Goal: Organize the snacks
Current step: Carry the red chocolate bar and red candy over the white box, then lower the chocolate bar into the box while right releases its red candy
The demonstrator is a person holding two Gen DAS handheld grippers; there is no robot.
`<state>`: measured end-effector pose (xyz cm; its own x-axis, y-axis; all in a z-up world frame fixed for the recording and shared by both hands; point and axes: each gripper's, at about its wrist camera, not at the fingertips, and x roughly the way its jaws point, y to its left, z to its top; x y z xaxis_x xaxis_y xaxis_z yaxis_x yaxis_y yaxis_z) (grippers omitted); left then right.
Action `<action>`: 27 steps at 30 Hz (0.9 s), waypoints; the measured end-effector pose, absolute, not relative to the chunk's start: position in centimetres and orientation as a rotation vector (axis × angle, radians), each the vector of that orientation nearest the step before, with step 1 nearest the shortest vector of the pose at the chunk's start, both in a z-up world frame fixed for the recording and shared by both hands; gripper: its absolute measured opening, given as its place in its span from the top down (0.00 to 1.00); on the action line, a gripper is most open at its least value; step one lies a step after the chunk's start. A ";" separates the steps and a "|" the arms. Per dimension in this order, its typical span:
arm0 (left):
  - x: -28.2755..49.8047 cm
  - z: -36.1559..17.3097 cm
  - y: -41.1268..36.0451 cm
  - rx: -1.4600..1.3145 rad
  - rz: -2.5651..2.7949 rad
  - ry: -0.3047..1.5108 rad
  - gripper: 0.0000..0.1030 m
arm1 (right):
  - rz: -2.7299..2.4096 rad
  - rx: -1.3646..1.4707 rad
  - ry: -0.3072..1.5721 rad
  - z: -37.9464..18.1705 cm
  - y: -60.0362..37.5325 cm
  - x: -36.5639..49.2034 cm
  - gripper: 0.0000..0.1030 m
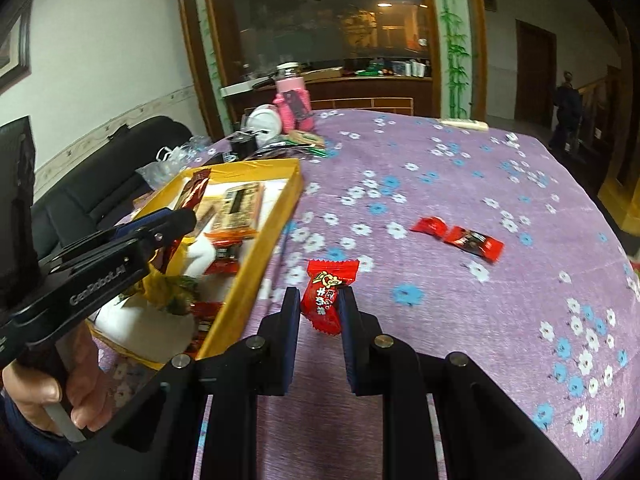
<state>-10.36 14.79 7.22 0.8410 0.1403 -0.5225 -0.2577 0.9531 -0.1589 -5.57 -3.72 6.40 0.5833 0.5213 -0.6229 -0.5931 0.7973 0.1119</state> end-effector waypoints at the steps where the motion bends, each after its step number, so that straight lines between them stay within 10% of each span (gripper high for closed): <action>1: -10.4 7.2 15.1 -0.231 0.221 0.531 0.73 | 0.662 -0.120 0.688 6.5 -3.2 -5.7 0.82; 27: -10.8 4.4 21.7 -0.363 0.344 0.596 0.73 | 0.887 -0.206 0.738 5.6 5.0 -7.7 0.82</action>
